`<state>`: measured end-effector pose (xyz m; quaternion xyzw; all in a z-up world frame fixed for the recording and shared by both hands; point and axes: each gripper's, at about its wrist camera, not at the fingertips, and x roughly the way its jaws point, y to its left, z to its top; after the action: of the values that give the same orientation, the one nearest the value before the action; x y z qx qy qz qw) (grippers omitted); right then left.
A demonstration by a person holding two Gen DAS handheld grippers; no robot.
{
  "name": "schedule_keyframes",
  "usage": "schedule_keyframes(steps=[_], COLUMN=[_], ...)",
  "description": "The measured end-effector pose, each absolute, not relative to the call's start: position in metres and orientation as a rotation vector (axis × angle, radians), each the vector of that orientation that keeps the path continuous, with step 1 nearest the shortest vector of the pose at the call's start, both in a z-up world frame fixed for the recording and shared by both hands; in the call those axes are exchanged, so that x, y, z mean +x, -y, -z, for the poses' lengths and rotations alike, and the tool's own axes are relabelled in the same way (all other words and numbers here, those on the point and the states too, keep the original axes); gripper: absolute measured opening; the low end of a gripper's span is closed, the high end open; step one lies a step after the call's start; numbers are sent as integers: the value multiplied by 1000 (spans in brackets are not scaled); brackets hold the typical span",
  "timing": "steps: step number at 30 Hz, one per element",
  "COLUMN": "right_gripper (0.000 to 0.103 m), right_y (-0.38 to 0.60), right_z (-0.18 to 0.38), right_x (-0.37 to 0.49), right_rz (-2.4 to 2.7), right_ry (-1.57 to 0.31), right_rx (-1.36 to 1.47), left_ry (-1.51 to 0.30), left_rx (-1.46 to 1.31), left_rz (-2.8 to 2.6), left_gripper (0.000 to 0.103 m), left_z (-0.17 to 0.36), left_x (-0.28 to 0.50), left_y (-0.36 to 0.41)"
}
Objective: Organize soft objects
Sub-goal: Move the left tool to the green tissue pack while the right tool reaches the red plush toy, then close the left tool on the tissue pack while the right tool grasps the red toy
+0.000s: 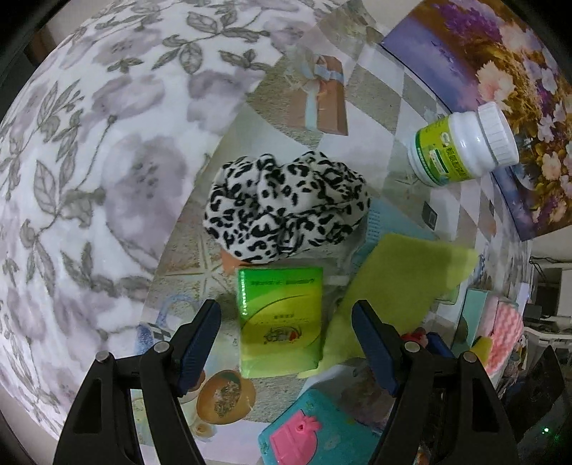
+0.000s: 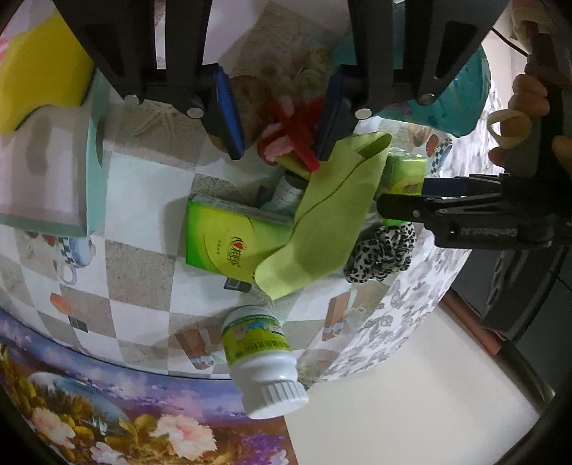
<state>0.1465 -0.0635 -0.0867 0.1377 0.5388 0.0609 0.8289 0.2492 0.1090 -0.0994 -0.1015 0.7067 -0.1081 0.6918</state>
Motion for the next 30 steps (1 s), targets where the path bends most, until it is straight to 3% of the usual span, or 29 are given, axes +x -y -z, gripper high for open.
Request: schedule_keyframes(steps=[2,10,17,24,30], right_gripper=[36,30,30,30,30], right_y=[63,64,68,78,88], right_z=[88,93,89,85,68], right_x=[146,146,144,142,140], right_rz=[-140,-143,-138,-122,-115], right_ry=[-1149,-1169,-1163,-1160,-1122], right_rx=[302,322,335,362,376], left_ry=[-1580,-1566,-1555,-1547,-1466], left_rx=[-216,-162,-124,-176,-251], left_rz=[230,198,149,131,126], left_gripper=[76,69,49,48,48], left_z=[100,98,96,93,57], left_x=[251,246,242,233,217], left_y=[-104,-89,-91,-108,-122])
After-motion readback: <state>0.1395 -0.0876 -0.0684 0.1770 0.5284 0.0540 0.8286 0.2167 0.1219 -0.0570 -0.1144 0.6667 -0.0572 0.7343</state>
